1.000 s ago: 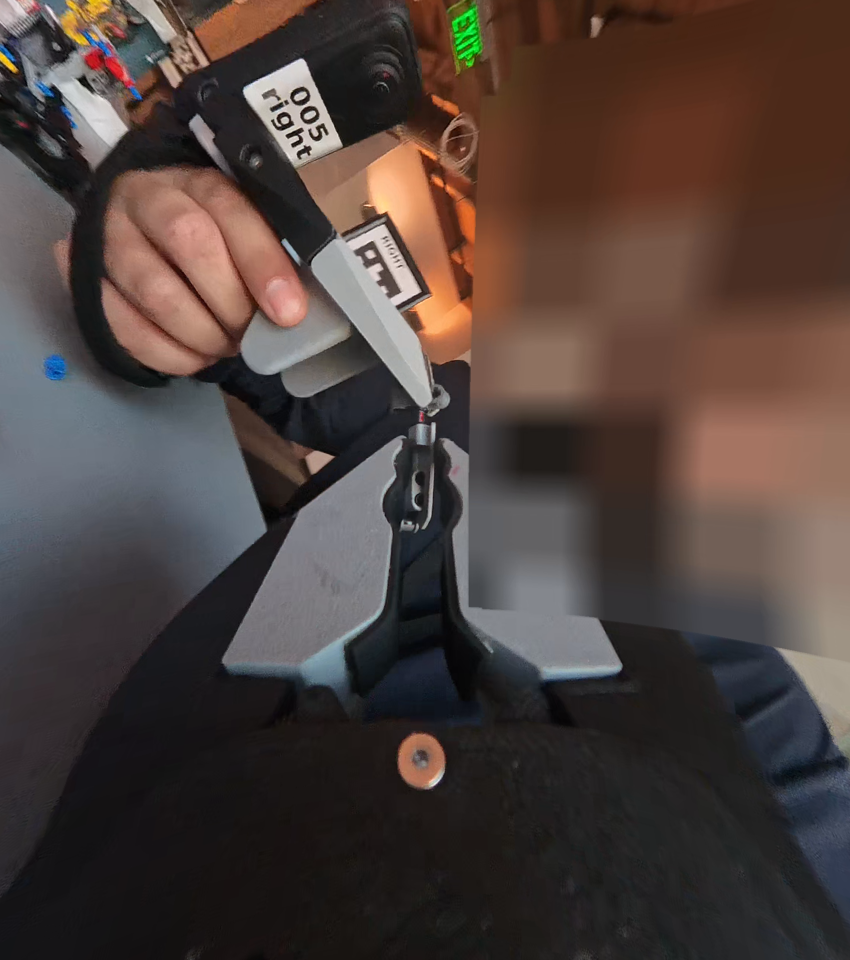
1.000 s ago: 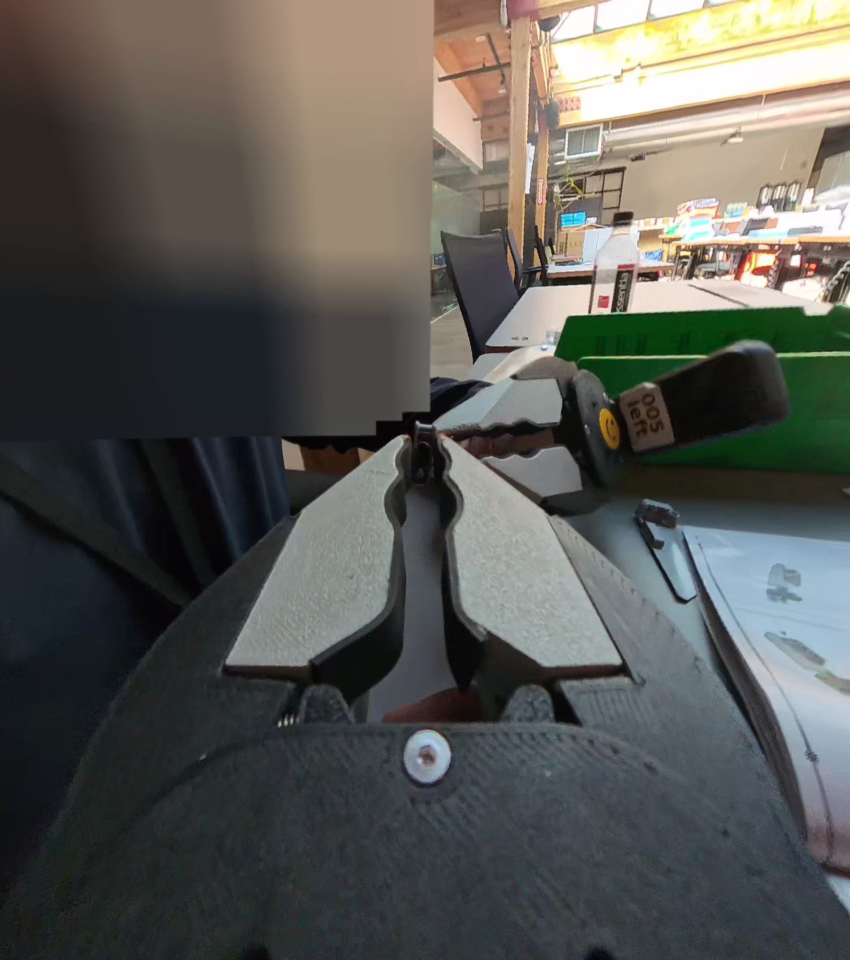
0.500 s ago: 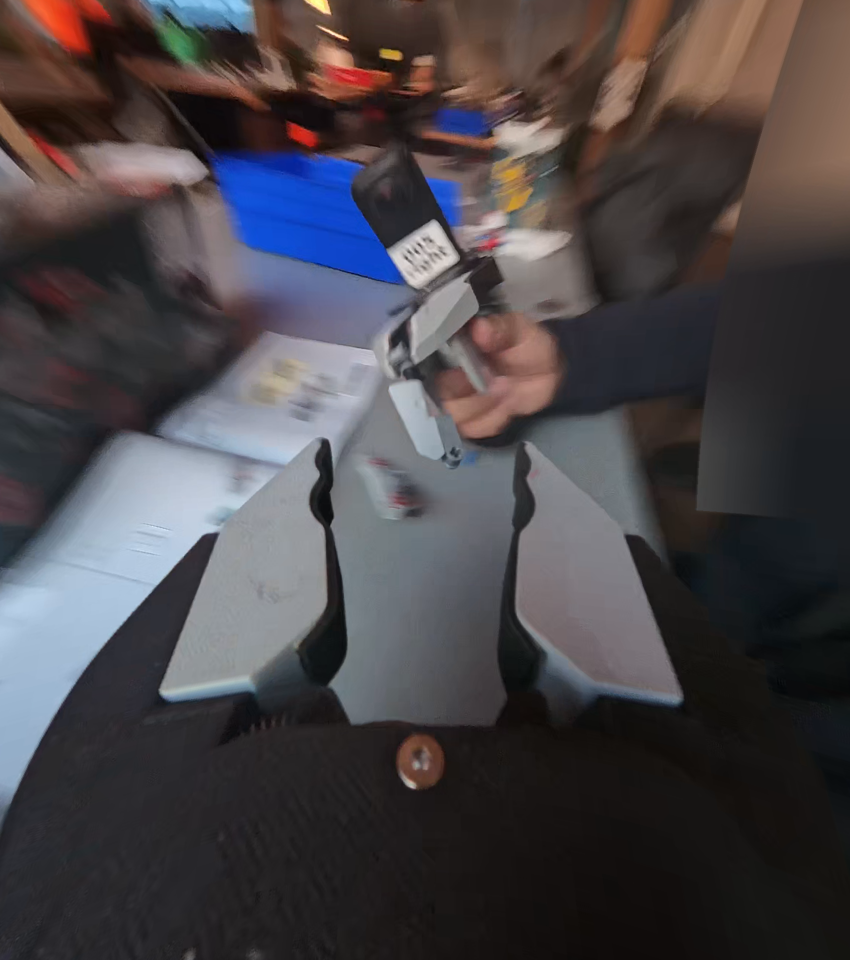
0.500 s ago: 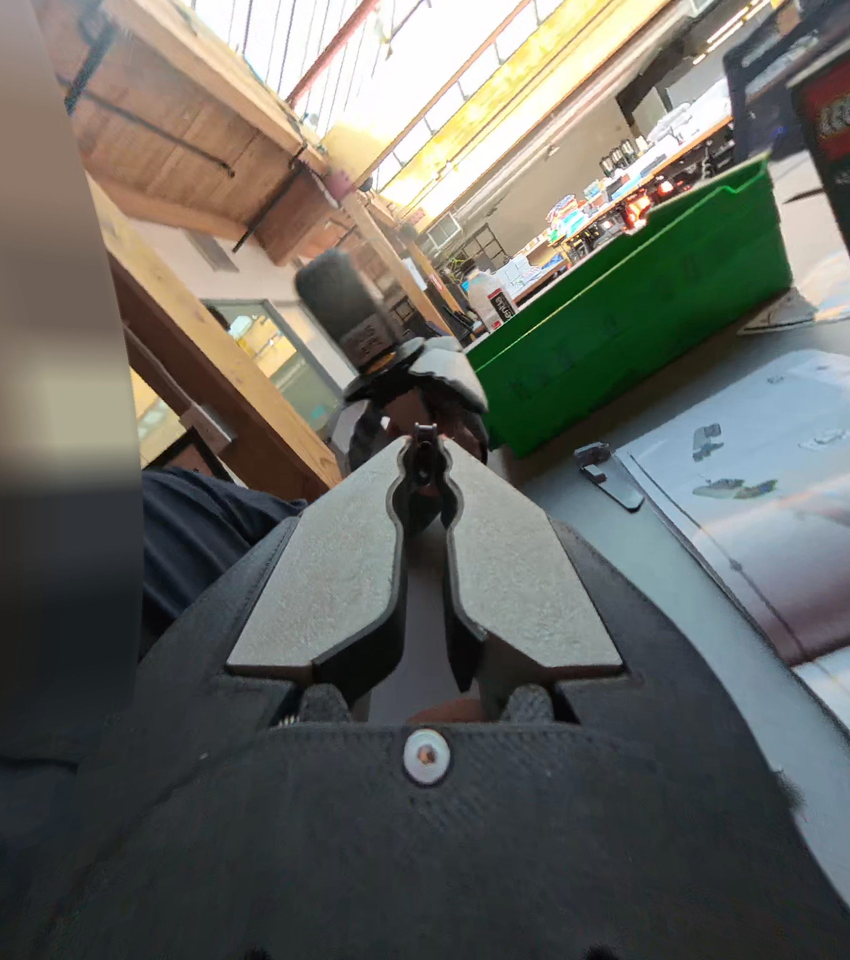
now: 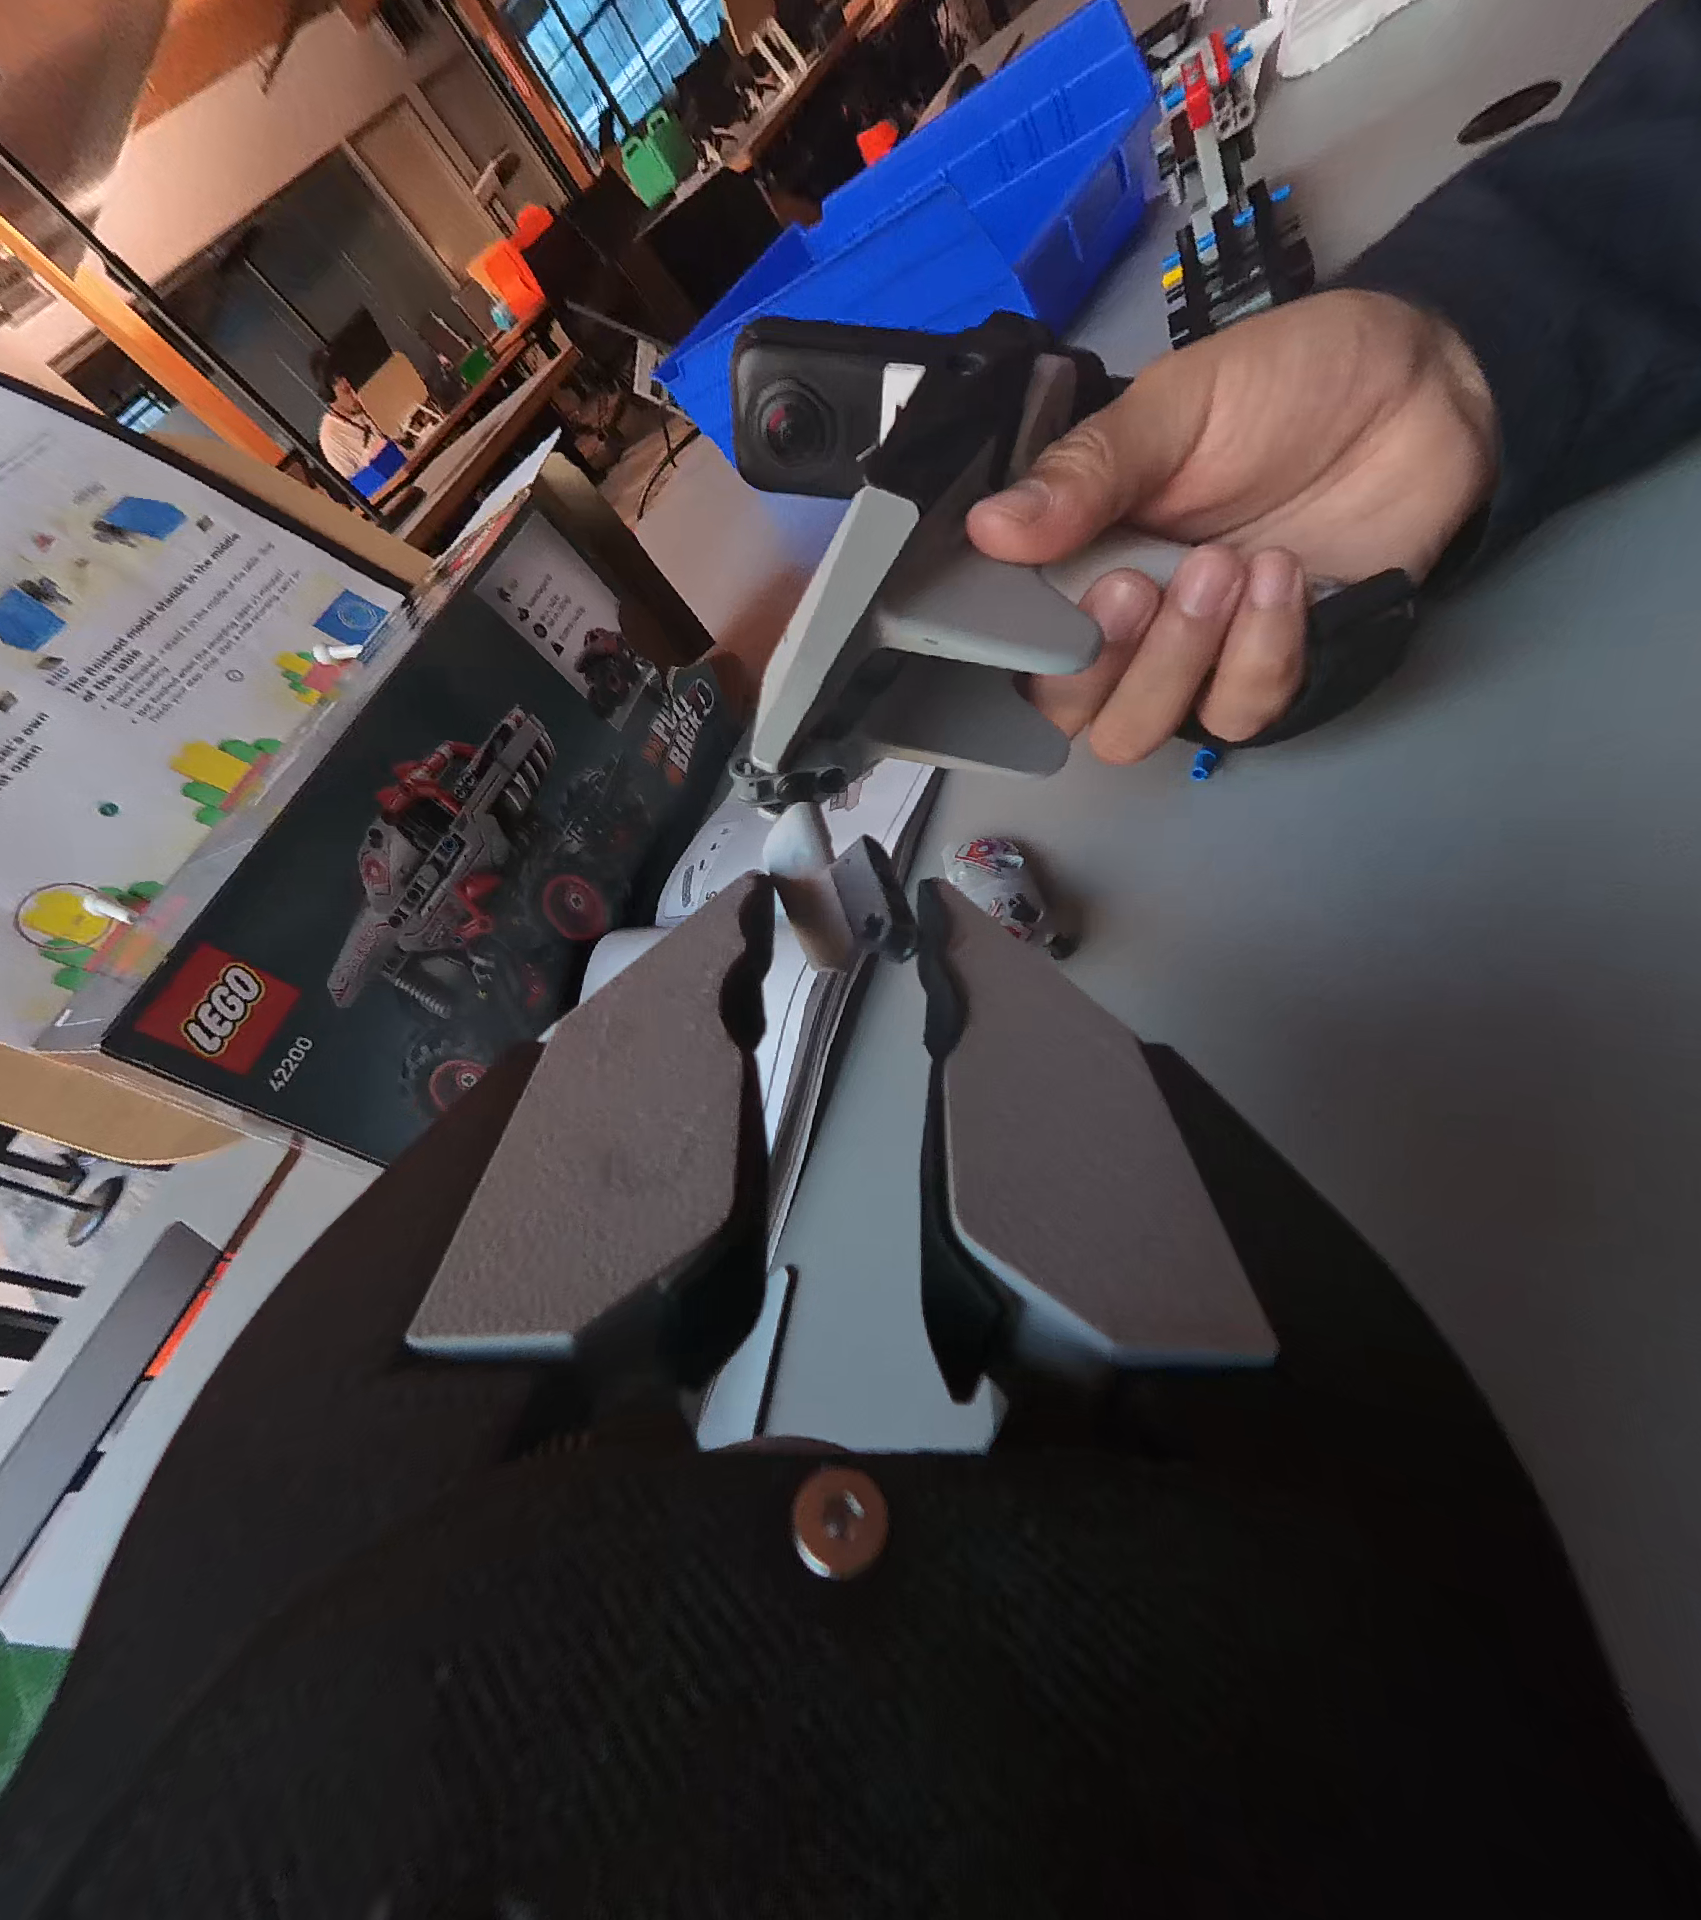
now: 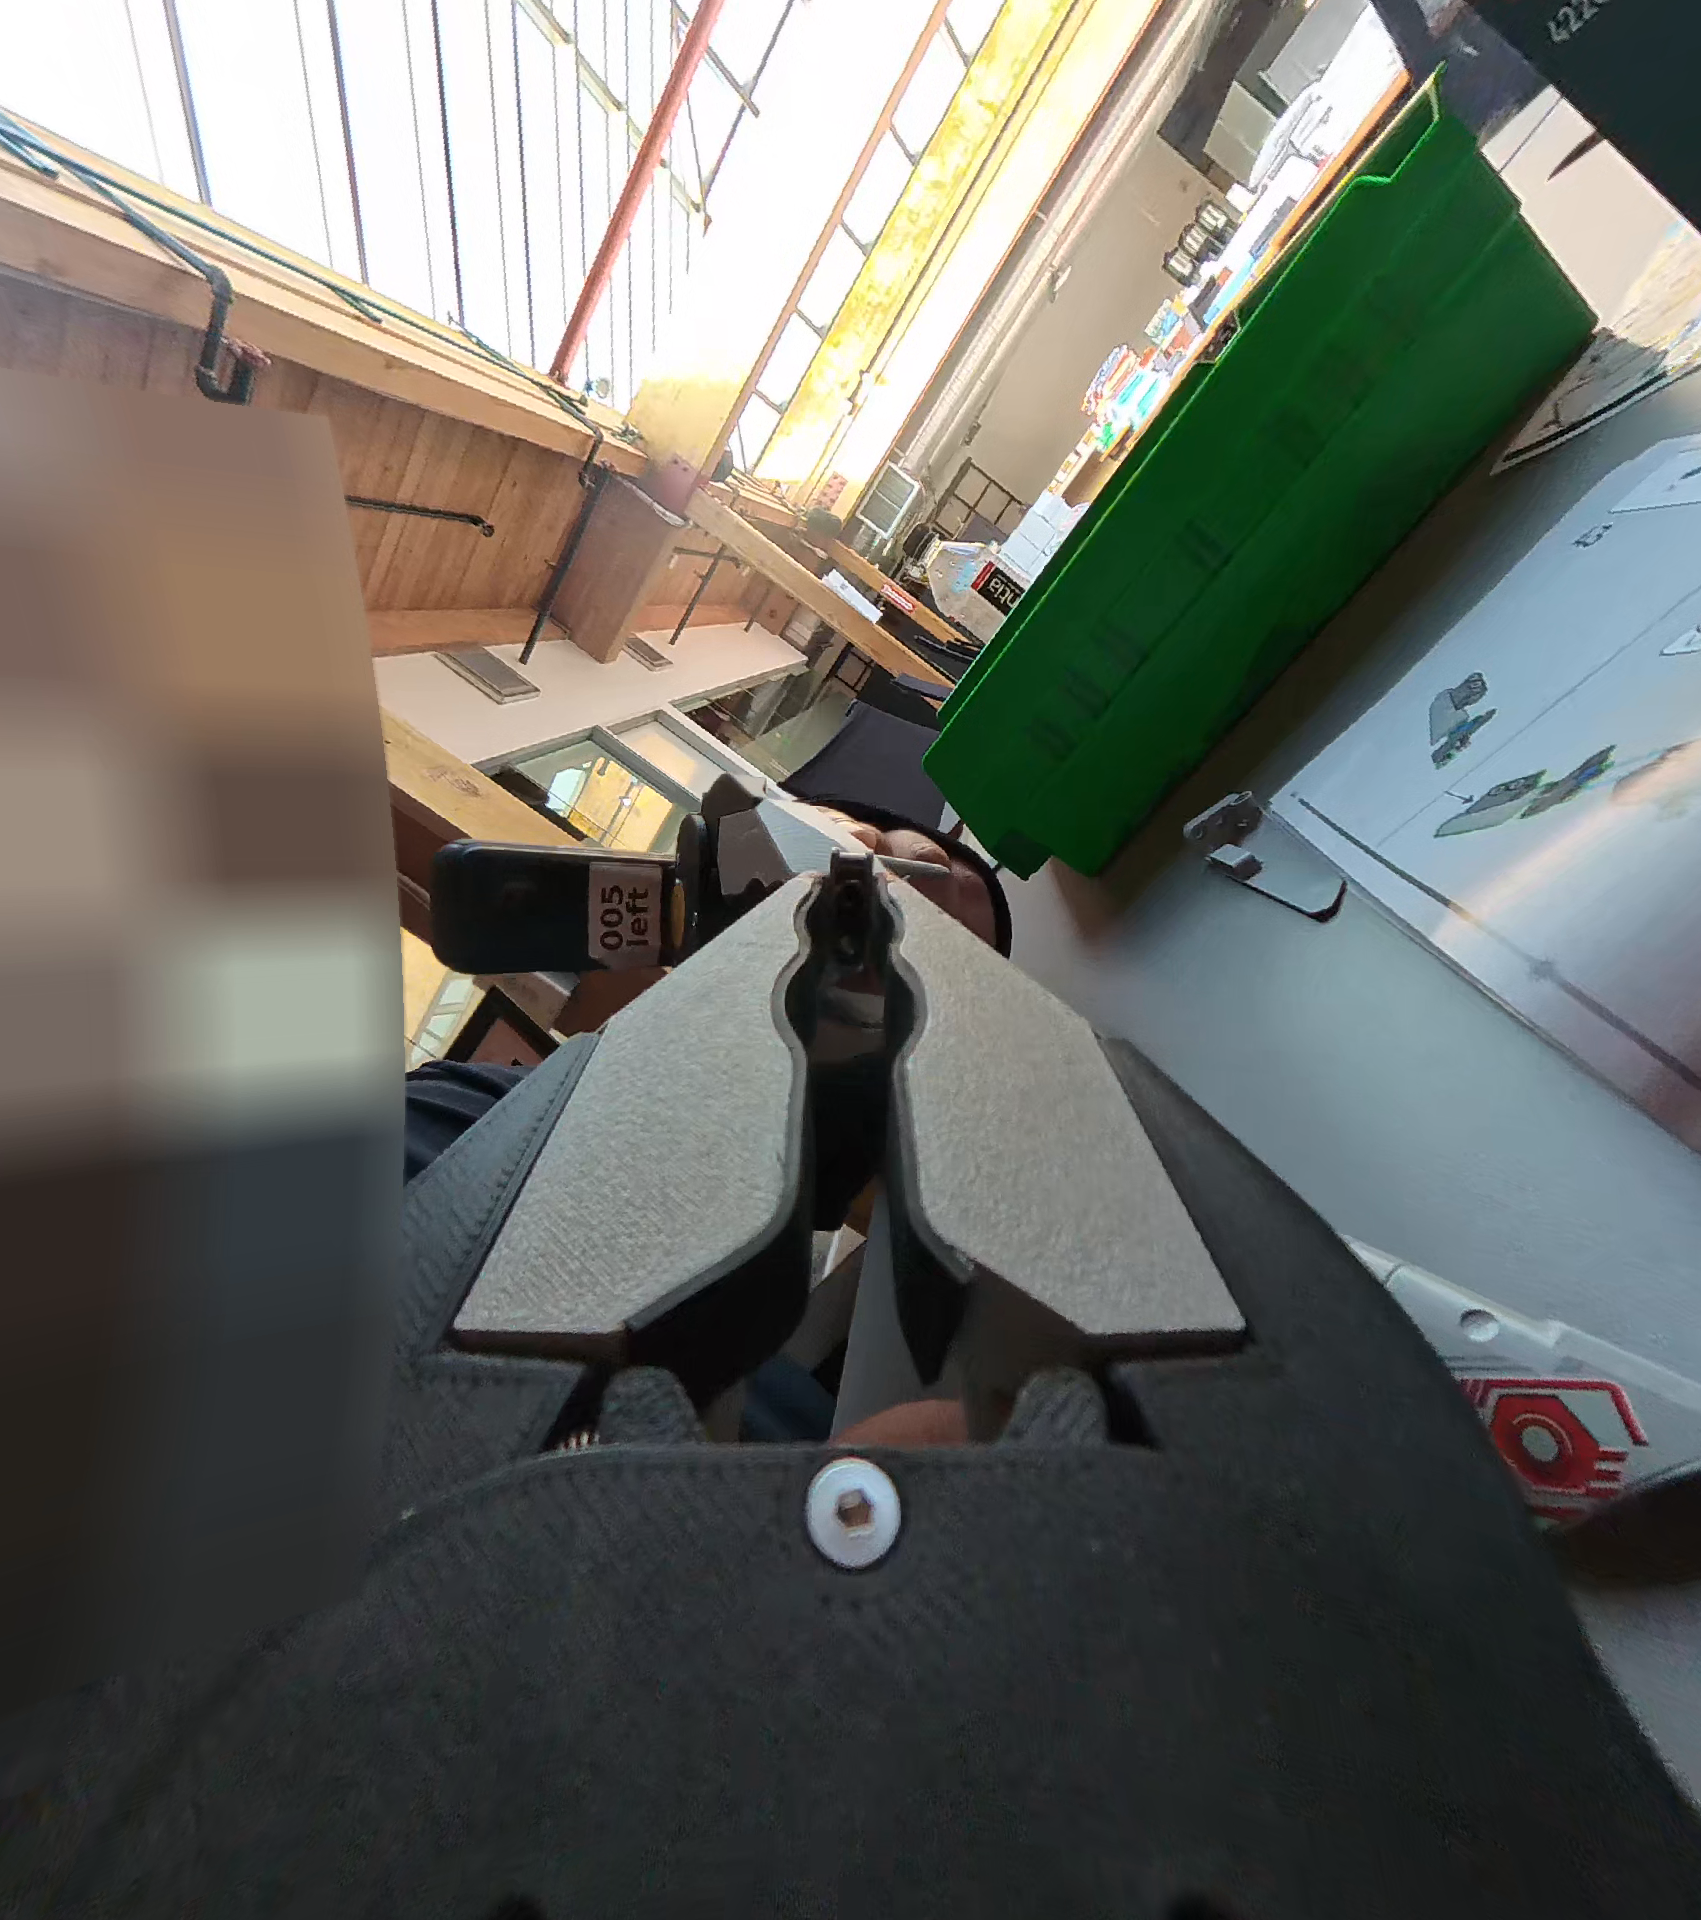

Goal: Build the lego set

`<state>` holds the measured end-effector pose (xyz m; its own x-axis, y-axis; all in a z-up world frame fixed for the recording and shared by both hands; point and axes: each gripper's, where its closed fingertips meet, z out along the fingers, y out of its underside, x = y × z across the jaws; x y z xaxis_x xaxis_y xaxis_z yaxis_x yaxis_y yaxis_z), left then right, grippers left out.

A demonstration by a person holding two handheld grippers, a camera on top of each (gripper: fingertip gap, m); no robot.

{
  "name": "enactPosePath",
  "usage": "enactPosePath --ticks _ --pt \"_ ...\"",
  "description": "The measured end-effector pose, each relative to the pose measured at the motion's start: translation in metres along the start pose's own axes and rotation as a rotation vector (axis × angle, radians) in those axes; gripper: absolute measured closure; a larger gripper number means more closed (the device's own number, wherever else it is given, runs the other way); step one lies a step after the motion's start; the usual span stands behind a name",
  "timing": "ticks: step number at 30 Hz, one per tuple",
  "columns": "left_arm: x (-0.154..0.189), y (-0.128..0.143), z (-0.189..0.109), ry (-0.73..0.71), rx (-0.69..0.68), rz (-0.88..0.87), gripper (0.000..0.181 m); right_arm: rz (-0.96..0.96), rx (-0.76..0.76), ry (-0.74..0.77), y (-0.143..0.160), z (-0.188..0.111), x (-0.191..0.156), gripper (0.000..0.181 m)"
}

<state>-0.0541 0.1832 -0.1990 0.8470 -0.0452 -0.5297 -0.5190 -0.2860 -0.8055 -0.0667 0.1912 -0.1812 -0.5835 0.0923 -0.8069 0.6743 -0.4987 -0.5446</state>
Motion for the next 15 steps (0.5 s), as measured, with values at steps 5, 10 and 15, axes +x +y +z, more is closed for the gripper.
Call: enactPosePath --ticks 5,10,15 --pt "-0.004 -0.004 -0.004 0.041 0.044 -0.140 0.160 0.007 0.002 -0.011 0.001 0.000 0.000 0.176" --pt "-0.014 -0.010 -0.010 0.271 0.175 -0.642 0.162 -0.089 -0.008 0.001 0.002 0.003 -0.003 0.175" --pt "-0.015 -0.011 -0.009 0.421 0.233 -0.966 0.162 -0.262 -0.016 0.043 0.000 0.003 -0.005 0.175"
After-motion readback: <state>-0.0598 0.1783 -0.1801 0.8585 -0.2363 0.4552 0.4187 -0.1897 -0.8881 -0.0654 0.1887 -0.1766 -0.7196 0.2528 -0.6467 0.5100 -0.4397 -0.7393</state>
